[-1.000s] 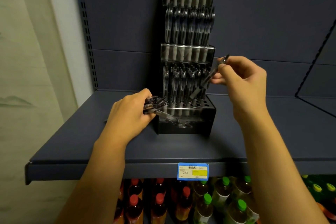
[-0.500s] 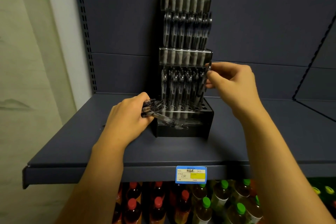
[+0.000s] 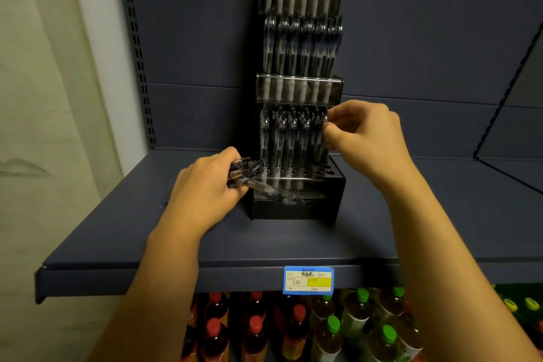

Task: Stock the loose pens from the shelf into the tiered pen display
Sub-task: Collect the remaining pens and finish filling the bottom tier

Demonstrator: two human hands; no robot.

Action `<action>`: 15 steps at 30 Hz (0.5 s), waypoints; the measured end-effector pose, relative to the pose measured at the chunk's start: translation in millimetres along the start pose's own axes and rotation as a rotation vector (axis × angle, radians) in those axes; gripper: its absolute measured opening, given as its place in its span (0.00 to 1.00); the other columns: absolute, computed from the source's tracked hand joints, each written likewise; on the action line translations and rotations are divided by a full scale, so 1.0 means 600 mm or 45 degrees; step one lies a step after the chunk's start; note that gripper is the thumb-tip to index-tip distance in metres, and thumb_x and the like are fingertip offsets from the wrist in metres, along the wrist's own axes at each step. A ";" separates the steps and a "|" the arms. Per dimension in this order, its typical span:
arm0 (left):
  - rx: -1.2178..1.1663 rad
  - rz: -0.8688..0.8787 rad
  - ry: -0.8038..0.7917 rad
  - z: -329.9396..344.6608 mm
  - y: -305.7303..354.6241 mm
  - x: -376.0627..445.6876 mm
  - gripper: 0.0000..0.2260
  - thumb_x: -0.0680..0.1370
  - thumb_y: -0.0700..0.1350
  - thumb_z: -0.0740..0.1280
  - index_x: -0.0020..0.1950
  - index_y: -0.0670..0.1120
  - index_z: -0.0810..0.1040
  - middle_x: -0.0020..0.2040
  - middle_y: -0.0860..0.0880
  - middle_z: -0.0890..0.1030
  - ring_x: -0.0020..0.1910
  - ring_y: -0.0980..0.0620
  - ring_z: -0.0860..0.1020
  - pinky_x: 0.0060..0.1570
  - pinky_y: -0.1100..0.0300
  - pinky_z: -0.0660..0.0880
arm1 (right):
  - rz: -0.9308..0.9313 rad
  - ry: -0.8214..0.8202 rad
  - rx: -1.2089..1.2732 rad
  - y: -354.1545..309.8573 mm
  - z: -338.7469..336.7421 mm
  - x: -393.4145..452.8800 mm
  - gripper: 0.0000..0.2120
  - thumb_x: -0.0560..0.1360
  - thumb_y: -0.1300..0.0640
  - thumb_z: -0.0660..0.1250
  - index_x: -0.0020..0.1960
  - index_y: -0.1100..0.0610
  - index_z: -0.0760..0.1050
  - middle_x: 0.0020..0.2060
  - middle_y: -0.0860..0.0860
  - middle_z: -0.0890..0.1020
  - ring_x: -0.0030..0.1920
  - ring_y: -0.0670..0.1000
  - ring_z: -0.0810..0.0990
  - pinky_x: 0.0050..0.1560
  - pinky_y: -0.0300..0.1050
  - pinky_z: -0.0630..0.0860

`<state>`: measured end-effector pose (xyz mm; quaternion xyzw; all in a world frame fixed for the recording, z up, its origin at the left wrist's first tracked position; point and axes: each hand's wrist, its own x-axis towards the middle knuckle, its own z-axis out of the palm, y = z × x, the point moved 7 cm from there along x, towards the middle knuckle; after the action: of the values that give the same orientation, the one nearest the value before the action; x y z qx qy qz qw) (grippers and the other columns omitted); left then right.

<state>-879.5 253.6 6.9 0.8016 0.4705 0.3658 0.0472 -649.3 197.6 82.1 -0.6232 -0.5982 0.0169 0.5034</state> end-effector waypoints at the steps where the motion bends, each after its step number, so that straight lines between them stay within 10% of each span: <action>1: 0.000 0.002 0.002 0.000 0.000 0.000 0.10 0.77 0.47 0.71 0.47 0.53 0.70 0.38 0.55 0.76 0.39 0.49 0.74 0.39 0.53 0.67 | -0.001 -0.021 -0.032 -0.001 0.003 0.000 0.05 0.77 0.59 0.70 0.52 0.52 0.81 0.40 0.45 0.84 0.41 0.44 0.85 0.50 0.40 0.82; 15: -0.008 0.011 0.017 -0.002 0.001 -0.002 0.09 0.77 0.47 0.71 0.47 0.53 0.70 0.38 0.55 0.75 0.38 0.50 0.73 0.38 0.53 0.67 | -0.096 -0.018 -0.285 -0.006 0.009 -0.059 0.07 0.76 0.59 0.72 0.55 0.53 0.81 0.37 0.39 0.80 0.38 0.40 0.80 0.39 0.24 0.73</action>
<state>-880.2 252.0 7.7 0.8012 0.4660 0.3727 0.0450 -665.0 173.0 61.1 -0.6524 -0.6230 -0.0646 0.4266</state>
